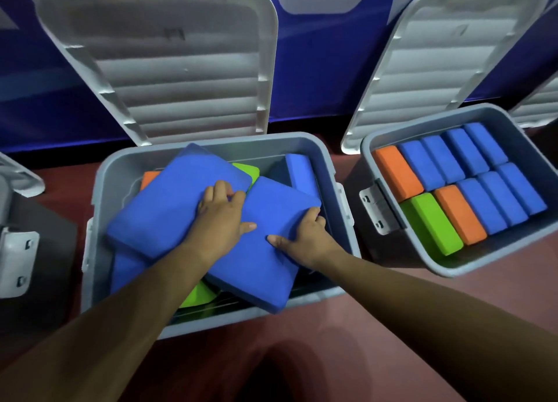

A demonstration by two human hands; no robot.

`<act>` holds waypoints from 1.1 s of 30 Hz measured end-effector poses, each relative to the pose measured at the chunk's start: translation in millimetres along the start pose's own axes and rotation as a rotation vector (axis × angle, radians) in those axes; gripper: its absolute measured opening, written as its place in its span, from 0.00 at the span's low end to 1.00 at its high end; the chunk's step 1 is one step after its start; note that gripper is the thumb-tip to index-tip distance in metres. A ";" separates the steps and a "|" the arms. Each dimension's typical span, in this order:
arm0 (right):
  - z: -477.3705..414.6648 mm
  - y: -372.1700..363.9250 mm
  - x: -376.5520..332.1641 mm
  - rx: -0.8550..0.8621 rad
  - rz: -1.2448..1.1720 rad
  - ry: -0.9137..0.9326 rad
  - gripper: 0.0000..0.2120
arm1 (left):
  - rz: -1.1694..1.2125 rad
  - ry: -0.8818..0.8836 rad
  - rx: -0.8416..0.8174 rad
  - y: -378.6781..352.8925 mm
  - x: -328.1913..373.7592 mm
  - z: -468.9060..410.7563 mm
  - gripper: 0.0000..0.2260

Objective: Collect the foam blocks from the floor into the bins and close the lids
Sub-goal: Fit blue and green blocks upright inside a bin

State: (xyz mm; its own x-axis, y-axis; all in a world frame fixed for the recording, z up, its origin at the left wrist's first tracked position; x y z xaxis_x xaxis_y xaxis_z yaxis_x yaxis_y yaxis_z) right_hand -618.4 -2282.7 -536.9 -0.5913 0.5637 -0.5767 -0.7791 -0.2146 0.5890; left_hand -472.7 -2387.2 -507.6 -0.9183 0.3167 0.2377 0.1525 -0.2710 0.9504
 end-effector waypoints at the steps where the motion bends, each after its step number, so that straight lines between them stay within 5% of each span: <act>1: -1.0 2.7 0.9 0.024 -0.038 0.011 0.56 | -0.007 -0.009 -0.004 0.6 0.5 -0.4 0.24; 8: 15.9 5.5 39.3 0.342 -0.807 -0.139 0.42 | -0.068 0.012 -0.018 1.1 1.6 10.6 0.25; 11: 20.8 28.5 34.0 0.373 -0.809 -0.113 0.34 | 0.025 -0.005 -0.011 5.0 6.5 21.9 0.26; 16: 34.9 118.1 22.4 0.439 -1.001 0.074 0.33 | 0.770 0.244 0.161 41.3 2.6 34.9 0.28; 20: 49.4 165.9 46.6 0.529 -1.168 0.124 0.38 | 1.419 0.350 -0.313 10.5 77.1 44.9 0.22; 23: 63.2 183.6 83.9 0.604 -1.154 0.096 0.41 | 1.377 0.277 -0.349 -2.8 126.2 39.2 0.29; 26: 68.5 186.1 130.9 0.656 -1.122 0.036 0.33 | 1.229 0.265 -0.279 -14.5 147.1 22.7 0.28; 33: 68.2 180.0 209.0 0.670 -0.462 -0.240 0.28 | 0.799 0.198 -0.250 -54.6 164.9 12.4 0.23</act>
State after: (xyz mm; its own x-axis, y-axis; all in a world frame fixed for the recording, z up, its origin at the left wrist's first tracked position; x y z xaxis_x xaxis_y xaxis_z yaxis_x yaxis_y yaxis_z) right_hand -868.0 -2149.1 -512.8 -0.1247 0.6488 -0.7506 -0.5990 0.5539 0.5783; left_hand -627.9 -2308.9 -517.8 -0.6199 -0.2123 0.7554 0.7169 -0.5448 0.4351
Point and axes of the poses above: each hand's wrist, its own z-axis away from the middle knuckle, its own y-axis out of the back of the hand, x = y × z, the point moved 10 cm from there along -z, towards the middle knuckle, and after that the axes turned 9 degrees about y, right-handed, at the moved point
